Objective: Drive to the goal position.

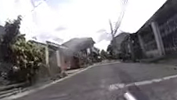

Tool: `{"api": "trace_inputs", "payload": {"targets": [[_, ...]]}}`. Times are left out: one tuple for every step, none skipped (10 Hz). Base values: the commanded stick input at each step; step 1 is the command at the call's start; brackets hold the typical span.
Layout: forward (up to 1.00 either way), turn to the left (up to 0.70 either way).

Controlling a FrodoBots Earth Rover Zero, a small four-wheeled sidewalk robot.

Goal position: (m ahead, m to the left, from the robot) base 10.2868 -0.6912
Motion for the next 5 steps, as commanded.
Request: {"api": "trace_inputs", "payload": {"targets": [[0.50, 0.00], [0.50, 0.00], [0.50, 0.00], [0.50, 0.00], [0.50, 0.00]]}}
